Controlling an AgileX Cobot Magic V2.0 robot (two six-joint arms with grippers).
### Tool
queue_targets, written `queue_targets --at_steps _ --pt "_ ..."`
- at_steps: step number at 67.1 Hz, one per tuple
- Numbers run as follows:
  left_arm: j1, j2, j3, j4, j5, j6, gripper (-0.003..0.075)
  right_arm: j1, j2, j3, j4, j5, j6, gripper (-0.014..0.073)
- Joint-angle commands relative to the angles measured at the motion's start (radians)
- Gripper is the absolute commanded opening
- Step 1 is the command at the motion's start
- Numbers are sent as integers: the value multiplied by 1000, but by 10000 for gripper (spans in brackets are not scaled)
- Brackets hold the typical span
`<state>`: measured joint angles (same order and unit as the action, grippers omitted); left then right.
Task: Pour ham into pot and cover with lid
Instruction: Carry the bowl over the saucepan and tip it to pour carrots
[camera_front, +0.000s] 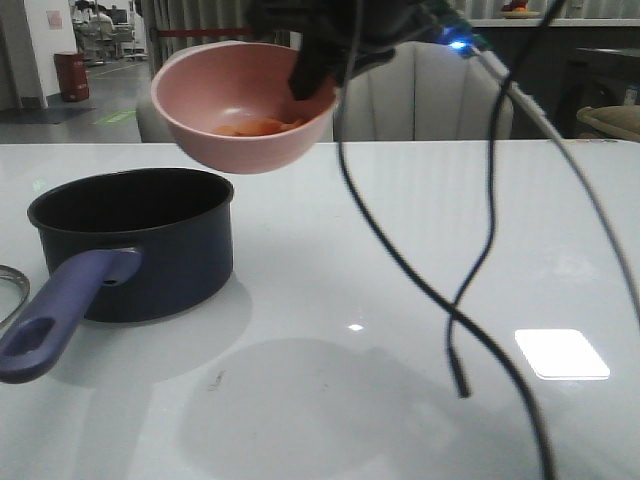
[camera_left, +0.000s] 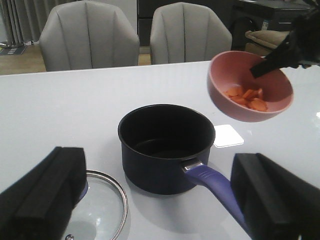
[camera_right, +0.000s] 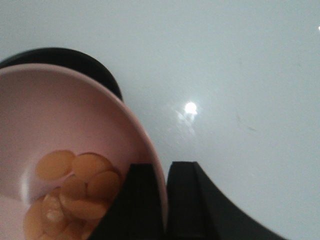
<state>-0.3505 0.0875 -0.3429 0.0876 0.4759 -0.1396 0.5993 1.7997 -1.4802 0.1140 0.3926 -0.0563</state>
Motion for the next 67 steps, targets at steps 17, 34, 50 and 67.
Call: queue_targets --at_steps 17,34,50,67 --pt "-6 13 -25 -5 -86 -1 637 68 80 -105 1 -479 -18 127" --pt "-6 13 -25 -5 -86 -1 637 87 114 30 -26 -1007 -78 127" --pt "-6 13 -25 -5 -86 -1 637 103 185 77 -51 -1276 -364 127" --pt "-6 13 -25 -5 -86 -1 637 171 252 77 -51 -1366 -928 127"
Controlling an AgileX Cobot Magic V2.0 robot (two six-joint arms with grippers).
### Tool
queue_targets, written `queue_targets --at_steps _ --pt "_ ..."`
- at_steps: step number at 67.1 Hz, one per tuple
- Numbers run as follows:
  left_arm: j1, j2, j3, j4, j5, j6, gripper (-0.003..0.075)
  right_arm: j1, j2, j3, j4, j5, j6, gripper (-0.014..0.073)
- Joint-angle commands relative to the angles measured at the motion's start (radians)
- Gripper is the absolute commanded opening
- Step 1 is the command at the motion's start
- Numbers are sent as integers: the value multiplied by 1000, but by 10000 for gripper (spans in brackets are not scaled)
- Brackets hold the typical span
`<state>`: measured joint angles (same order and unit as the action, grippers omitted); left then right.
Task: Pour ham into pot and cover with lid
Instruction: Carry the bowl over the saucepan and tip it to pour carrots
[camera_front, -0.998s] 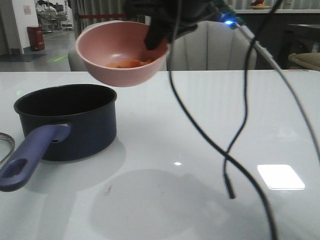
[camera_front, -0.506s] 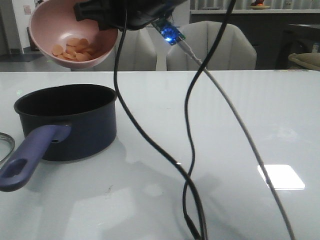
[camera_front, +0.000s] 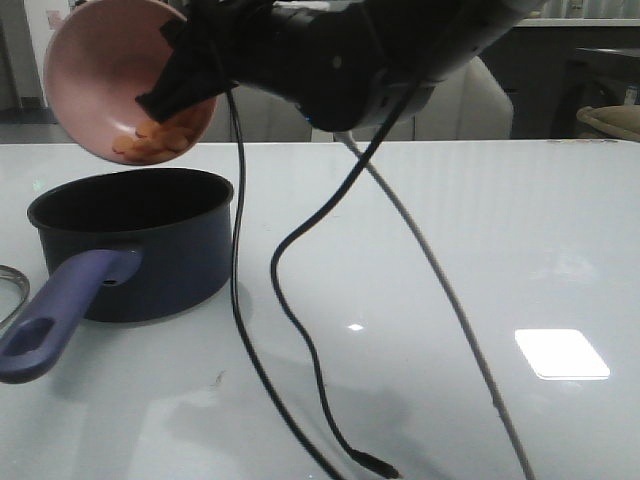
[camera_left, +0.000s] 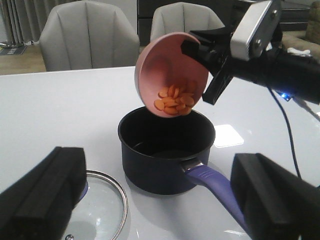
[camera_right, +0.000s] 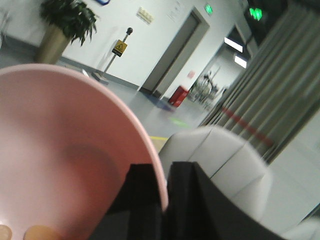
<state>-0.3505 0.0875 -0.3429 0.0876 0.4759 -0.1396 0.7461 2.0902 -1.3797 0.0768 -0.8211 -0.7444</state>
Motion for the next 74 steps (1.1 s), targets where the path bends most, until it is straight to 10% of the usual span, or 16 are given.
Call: queue_targets --at_steps 1,26,49,74 --pt "-6 13 -25 -5 -86 -1 637 26 -35 -24 -14 -158 -270 127" --pt "-6 13 -25 -5 -86 -1 637 47 71 -24 0 -450 -603 129" --pt "-6 13 -25 -5 -86 -1 637 49 -9 -24 222 -307 290 129" --pt "-6 13 -25 -5 -86 -1 637 33 -270 -24 354 329 340 129"
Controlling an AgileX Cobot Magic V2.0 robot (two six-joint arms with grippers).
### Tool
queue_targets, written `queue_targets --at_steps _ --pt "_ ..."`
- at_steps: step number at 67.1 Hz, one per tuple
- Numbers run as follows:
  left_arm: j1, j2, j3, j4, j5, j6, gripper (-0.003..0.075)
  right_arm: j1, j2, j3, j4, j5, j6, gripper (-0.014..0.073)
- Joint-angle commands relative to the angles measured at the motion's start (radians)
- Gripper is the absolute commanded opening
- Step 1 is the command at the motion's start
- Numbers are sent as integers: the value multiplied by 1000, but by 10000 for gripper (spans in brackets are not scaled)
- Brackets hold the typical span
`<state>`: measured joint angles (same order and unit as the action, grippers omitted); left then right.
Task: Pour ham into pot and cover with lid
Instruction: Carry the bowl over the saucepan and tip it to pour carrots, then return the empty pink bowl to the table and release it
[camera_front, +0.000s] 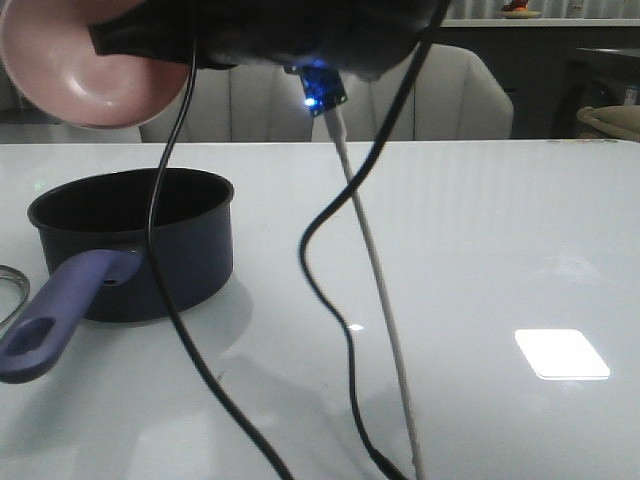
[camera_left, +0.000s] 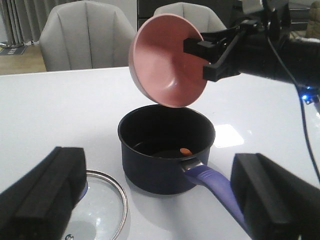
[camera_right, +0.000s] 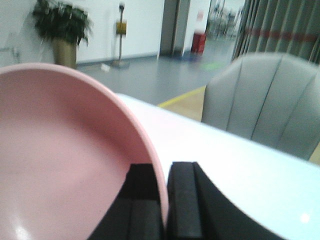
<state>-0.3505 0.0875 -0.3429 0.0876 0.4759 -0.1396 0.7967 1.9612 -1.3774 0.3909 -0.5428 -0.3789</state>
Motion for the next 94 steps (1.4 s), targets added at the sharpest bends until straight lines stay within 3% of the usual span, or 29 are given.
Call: queue_targets --at_steps 1,25,50,70,94 --pt "-6 13 -25 -5 -86 -1 637 -25 -165 -26 53 104 -45 129" --pt "-6 13 -25 -5 -86 -1 637 -224 -371 -26 57 607 -88 129" --pt "-6 13 -25 -5 -86 -1 637 -466 -376 -20 21 1146 -86 129" --pt "-6 13 -25 -5 -86 -1 637 -596 -362 176 39 1122 12 129" --pt "-6 13 -25 -5 -86 -1 637 -583 -253 243 88 1049 45 130"
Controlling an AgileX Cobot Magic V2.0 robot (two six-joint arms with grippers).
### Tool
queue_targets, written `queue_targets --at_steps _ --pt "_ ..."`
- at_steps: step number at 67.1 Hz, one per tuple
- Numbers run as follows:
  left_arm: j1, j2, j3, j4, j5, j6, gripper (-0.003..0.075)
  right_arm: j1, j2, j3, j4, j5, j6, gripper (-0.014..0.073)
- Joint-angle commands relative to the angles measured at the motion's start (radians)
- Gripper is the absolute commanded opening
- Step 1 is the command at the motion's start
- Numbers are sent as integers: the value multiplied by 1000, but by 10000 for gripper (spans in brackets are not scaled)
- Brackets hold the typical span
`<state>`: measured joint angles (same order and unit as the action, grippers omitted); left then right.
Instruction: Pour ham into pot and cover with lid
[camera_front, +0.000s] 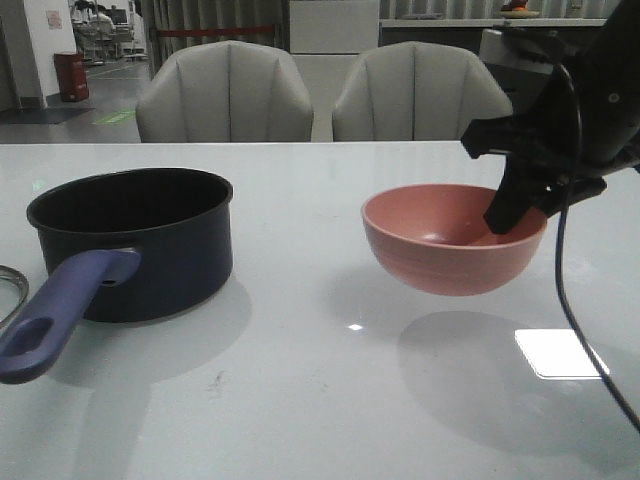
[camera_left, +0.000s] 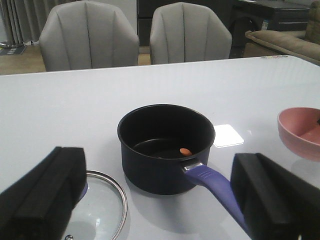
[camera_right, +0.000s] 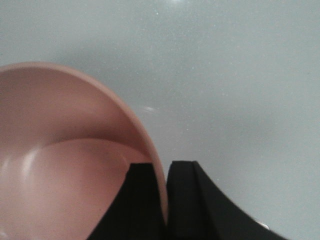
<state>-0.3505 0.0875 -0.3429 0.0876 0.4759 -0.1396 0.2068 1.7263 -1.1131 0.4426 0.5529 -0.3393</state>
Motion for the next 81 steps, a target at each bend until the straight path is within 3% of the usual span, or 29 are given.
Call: queue_targets --at_steps 1,8,20,27,48,81 --pt "-6 13 -25 -5 -86 -1 637 8 -10 -22 36 -48 5 132" --pt "-6 13 -25 -5 -86 -1 637 20 18 -22 36 -58 5 198" --pt "-6 13 -25 -5 -86 -1 637 30 24 -23 35 -65 5 467" --pt "-6 13 -25 -5 -86 -1 637 27 -4 -23 12 -58 5 556" --pt "-6 13 -25 -5 -86 -1 637 27 -238 23 -71 -19 5 564" --pt "-6 13 -25 -5 -86 -1 637 31 -951 491 -43 -264 5 564"
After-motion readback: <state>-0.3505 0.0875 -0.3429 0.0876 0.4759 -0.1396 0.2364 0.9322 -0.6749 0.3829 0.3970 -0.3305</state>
